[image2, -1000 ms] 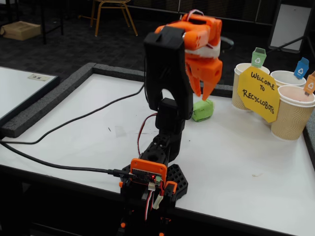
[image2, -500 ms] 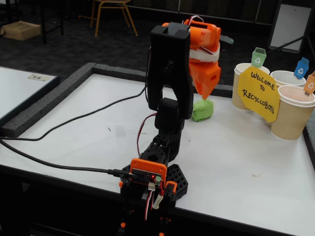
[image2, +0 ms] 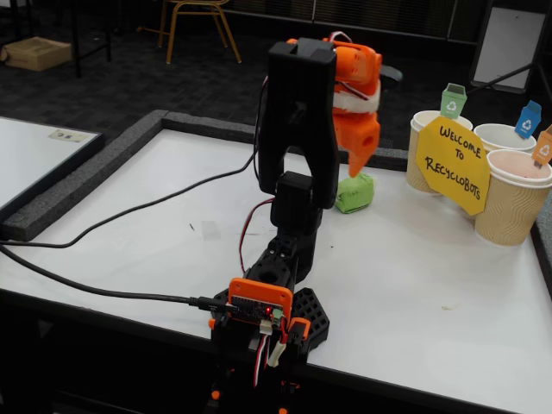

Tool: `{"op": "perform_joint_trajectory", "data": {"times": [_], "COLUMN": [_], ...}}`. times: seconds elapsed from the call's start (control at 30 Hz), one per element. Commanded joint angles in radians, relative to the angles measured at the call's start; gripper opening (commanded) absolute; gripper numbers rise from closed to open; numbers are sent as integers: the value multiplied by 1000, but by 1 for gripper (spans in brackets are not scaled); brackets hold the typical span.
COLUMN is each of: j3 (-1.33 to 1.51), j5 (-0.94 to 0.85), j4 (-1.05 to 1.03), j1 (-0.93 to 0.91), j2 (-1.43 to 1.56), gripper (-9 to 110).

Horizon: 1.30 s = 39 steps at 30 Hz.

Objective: Sort rubbish by color.

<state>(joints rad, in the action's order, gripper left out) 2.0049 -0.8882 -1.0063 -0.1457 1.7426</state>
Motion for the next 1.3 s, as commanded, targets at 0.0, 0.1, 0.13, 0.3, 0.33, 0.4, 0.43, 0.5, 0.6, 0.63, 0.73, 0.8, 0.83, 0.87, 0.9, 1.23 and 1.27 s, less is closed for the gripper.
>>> {"op": "perform_joint_trajectory", "data": {"times": [0.0, 0.1, 0.13, 0.3, 0.33, 0.4, 0.43, 0.5, 0.6, 0.63, 0.73, 0.8, 0.83, 0.87, 0.9, 1.23, 1.27], "j3": [-160, -183, -183, -176, -176, -176, -179, -187, -196, -196, -193, -186, -186, -189, -199, -302, -302], "j5": [-11, -37, -43, -48, -48, -48, -48, -48, -40, -37, -34, -15, -6, 6, 20, 57, 57], "j4": [-21, -61, -67, -84, -84, -84, -78, -57, -20, -8, 18, 60, 74, 86, 92, -43, -57], "j1": [-81, -103, -106, -92, -87, -77, -72, -66, -61, -61, -66, -69, -69, -69, -67, -60, -61], "j2": [25, 14, 6, -48, -54, -69, -81, -106, -144, -155, -169, -169, -169, -167, -166, 11, 51], "gripper": [21, 21, 21, 22, 22, 22, 22, 22, 20, 20, 16, 9, 4, 1, 0, 0, 0]}}
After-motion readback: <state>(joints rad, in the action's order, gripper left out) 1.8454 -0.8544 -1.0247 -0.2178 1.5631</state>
